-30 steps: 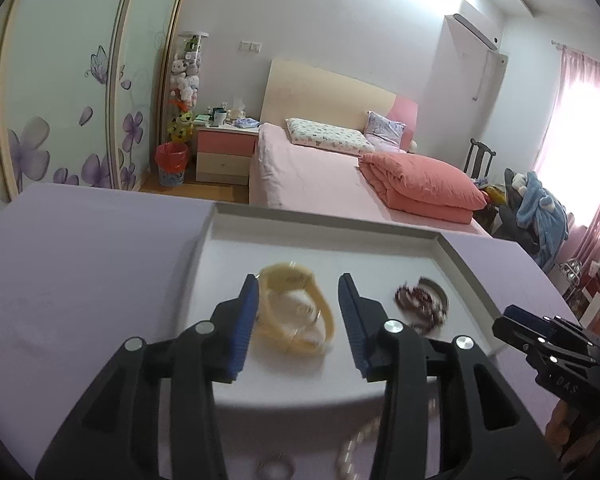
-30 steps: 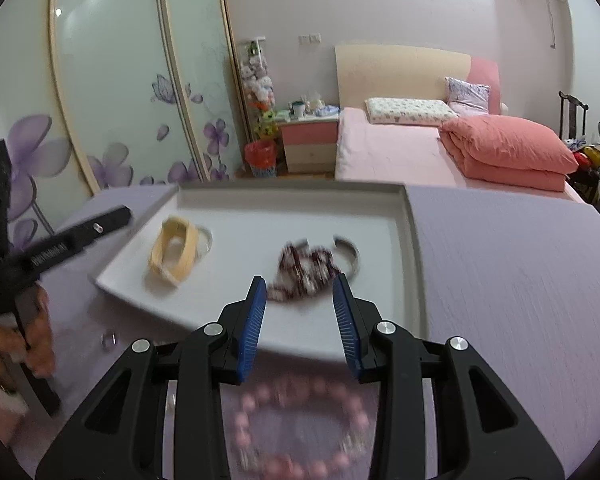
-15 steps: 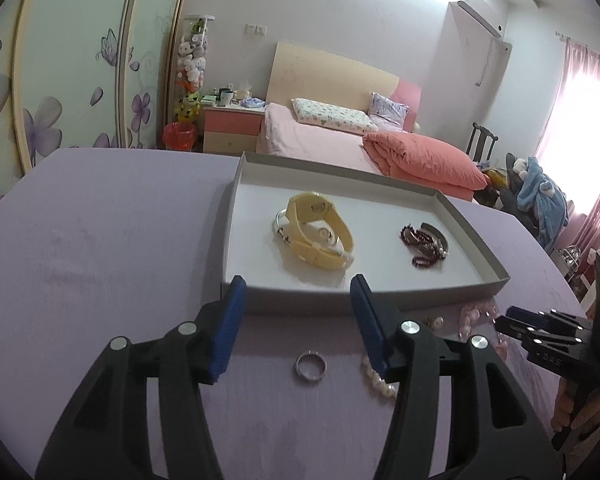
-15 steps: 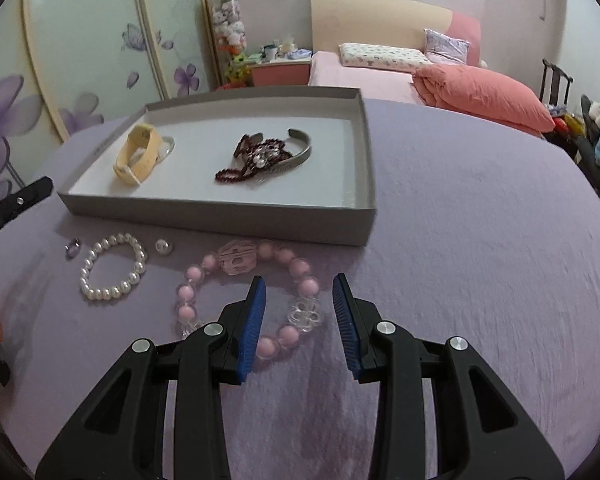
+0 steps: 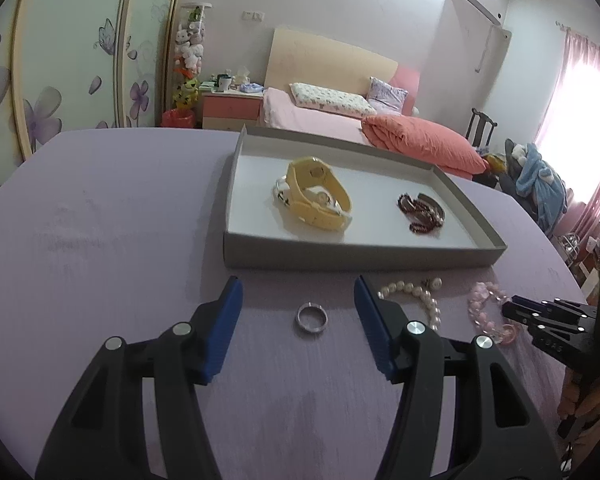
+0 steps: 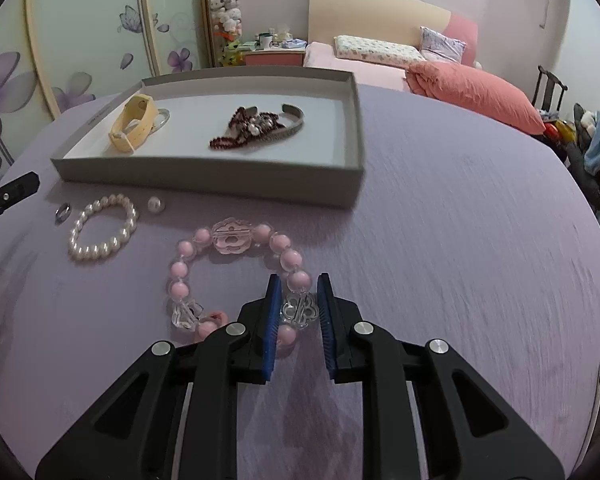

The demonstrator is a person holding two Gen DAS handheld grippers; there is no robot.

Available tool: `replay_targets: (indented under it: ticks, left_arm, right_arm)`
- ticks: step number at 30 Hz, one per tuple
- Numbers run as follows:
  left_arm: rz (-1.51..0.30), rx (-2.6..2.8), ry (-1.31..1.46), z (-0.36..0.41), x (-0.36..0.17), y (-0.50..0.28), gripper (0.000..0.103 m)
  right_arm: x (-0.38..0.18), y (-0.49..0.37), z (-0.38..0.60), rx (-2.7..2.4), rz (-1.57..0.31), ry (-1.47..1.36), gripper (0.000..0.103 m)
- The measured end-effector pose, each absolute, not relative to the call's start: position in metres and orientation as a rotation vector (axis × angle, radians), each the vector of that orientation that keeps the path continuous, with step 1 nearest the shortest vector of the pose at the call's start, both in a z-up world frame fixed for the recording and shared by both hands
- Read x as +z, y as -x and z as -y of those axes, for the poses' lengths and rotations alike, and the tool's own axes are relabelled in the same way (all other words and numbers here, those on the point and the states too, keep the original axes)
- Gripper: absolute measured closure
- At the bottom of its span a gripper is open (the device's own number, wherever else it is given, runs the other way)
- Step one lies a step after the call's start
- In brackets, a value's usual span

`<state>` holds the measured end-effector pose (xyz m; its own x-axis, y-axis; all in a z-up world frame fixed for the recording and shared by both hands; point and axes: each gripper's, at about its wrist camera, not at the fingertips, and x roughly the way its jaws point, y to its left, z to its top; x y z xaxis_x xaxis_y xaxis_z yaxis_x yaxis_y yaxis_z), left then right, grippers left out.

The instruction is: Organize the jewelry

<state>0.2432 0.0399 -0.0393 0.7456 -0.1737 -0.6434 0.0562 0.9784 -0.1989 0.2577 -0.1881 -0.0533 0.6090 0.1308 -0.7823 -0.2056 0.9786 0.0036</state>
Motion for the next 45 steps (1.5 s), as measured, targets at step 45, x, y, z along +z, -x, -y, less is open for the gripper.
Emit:
replay_targets:
  ticks: [45]
  left_arm:
    - [-0.876, -0.156, 0.046, -0.010, -0.065, -0.258, 0.054]
  right_arm:
    - [-0.055, -0.231, 0.208, 0.140, -0.893, 0.002, 0.083]
